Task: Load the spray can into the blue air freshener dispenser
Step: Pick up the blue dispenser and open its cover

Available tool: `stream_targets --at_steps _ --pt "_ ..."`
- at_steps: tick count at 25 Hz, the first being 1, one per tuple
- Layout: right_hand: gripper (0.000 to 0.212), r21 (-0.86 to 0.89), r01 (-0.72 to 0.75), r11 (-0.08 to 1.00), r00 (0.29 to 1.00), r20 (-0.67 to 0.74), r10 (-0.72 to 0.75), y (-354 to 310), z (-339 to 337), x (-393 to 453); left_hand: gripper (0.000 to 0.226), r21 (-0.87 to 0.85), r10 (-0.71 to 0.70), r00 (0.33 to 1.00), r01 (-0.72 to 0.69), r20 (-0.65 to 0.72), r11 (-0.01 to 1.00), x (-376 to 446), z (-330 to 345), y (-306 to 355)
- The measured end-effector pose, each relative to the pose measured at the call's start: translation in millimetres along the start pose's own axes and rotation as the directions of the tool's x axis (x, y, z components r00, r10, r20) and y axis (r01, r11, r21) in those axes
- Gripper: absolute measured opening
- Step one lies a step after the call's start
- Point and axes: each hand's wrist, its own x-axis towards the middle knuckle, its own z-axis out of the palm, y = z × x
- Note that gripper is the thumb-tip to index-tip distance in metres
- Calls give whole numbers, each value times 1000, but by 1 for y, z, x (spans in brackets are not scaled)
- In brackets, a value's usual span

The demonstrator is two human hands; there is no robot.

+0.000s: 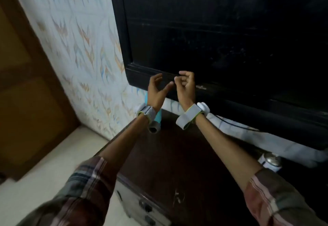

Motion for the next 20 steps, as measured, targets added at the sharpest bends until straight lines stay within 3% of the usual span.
stream_targets --at_steps 3,8,13,18,20 --pt "20 -27 -200 979 977 72 201 50 19 -10 71 177 -81 992 97 -94 979 -6 -15 -40" --pt "33 -121 -480 869 843 210 495 106 43 -17 98 280 -163 952 236 -261 931 2 -18 -86" --pt "73 -237 -489 839 721 432 542 148 65 -12 98 335 -273 925 353 -264 874 13 -20 -126" --pt "82 -242 -478 844 714 452 535 148 69 -5 115 278 -337 917 388 -215 879 15 -29 -149" --pt "82 -218 -489 844 713 457 532 152 69 -5 110 280 -340 916 391 -214 877 14 -30 -148"
